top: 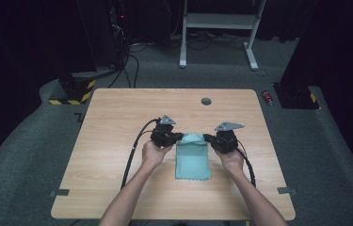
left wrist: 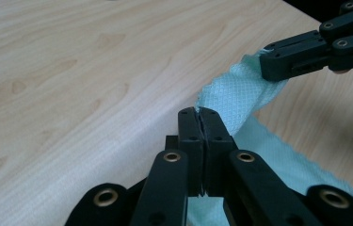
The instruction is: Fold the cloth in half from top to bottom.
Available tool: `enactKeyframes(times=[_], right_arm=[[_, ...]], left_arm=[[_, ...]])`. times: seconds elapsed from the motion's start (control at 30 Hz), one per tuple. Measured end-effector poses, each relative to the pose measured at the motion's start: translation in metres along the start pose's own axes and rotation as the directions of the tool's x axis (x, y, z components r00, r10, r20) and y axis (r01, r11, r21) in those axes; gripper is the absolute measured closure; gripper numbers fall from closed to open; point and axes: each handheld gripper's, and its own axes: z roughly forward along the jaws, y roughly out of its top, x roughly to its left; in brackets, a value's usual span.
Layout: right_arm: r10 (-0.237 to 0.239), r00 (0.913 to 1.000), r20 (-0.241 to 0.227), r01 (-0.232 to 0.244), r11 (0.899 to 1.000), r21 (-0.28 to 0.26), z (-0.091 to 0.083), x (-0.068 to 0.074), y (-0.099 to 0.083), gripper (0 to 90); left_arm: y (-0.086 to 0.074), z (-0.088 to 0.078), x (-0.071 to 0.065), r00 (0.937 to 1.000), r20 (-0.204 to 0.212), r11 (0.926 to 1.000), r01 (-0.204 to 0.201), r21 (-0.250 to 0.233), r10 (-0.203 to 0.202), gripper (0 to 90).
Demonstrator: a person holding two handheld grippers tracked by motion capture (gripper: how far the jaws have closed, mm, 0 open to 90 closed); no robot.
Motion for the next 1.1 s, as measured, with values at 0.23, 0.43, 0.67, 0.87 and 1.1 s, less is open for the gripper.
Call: enactKeyframes(times=[0.23, 0.43, 0.67, 0.87, 1.1], right_arm=[[-0.017, 0.9997, -0.019, 0.017, 1.000, 0.020, -0.004, 0.011, -0.015, 89.7], [-0.019, 0.9993, -0.031, 0.019, 1.000, 0.015, -0.008, 0.016, -0.022, 89.7], [-0.019, 0.9991, -0.039, 0.019, 1.000, 0.020, -0.012, 0.022, -0.031, 89.7], [-0.028, 0.9986, -0.045, 0.029, 0.999, 0.025, -0.014, 0.027, -0.038, 89.6], [-0.033, 0.9981, -0.052, 0.035, 0.999, 0.036, -0.015, 0.032, -0.049, 89.4]], left_arm=[[-0.020, -0.002, -0.011, 0.9998, 0.010, 0.9997, -0.016, 0.019, 0.016, 88.8], [-0.030, -0.004, -0.017, 0.9997, 0.018, 0.9998, -0.015, 0.011, 0.015, 88.7], [-0.037, -0.007, -0.025, 0.9994, 0.022, 0.9996, -0.027, 0.010, 0.027, 88.6], [-0.044, -0.008, -0.030, 0.9987, 0.021, 0.9986, -0.048, 0.024, 0.047, 88.5], [-0.052, -0.007, -0.037, 0.9979, 0.022, 0.9976, -0.061, 0.033, 0.061, 88.2]])
